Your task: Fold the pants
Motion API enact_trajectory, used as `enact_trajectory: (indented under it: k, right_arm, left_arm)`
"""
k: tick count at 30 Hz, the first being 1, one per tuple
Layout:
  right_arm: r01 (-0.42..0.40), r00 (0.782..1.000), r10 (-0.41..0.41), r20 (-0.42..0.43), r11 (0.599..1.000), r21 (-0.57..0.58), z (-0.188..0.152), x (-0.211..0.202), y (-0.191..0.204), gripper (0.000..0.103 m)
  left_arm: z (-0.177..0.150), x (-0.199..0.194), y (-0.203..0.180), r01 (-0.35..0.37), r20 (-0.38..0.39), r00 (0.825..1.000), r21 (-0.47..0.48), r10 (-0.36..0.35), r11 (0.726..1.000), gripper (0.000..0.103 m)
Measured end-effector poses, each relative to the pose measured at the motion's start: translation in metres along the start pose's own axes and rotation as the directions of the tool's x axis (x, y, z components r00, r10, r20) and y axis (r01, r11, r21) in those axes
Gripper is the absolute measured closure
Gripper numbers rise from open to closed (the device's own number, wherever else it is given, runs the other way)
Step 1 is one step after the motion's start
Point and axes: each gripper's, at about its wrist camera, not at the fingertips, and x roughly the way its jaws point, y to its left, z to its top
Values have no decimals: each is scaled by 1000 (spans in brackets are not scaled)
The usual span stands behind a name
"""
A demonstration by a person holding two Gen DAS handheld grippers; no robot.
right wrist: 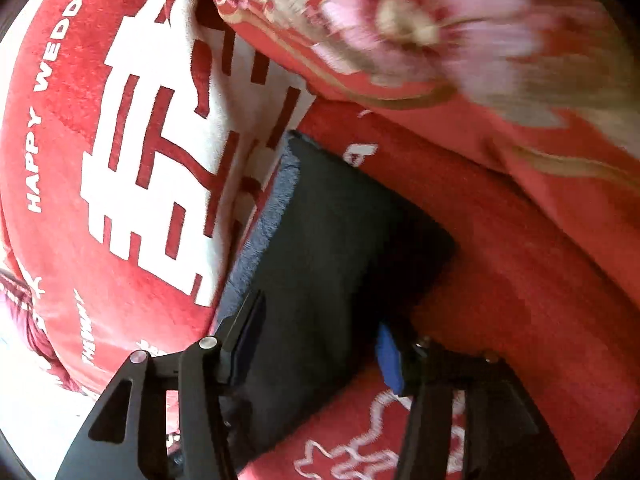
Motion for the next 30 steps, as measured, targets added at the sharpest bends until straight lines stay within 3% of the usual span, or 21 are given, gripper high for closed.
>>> enact_trajectory:
  k: [2,3,6,9,12,19,22,25,30]
  right_arm:
    - [64,998,-64,-24,998,-8,5,3,7,87]
    - [46,999,-47,-17,999,-22,6,-1,12,88]
    - [28,999,-30,-14,994,-102,6,-13,31,89]
    - [29,1000,-31,-4,974,-224,0,-22,61,89]
    - [44,999,-46,1,949,-313,-7,-22,85,89]
    - [70,997,-70,18,867,-494,-34,-21,145,89]
    - [87,996,-87,26,816,-572,-52,-23,171,89]
    - [105,993,-112,33,738,-667,-78,-19,202,89]
    - [107,988,-155,10,631,-768,-136,8,241,89]
  left_arm:
    - [5,-12,0,-4,32,999,21,3,1000,32]
    - [7,-17,-2,3,48,999,37,-5,999,32]
    - [11,-24,-13,14,92,996,75,-21,997,32]
    - [5,0,-33,25,44,999,101,-30,995,32]
    - [-7,-2,-41,-19,145,989,128,0,992,34]
    - [-8,-3,-28,72,131,987,148,-92,986,32]
    - [-8,-12,-3,140,94,984,101,-149,985,32]
    - [-15,-28,36,165,122,978,66,-172,984,31]
    - [-32,-45,123,129,137,982,-11,-126,992,31]
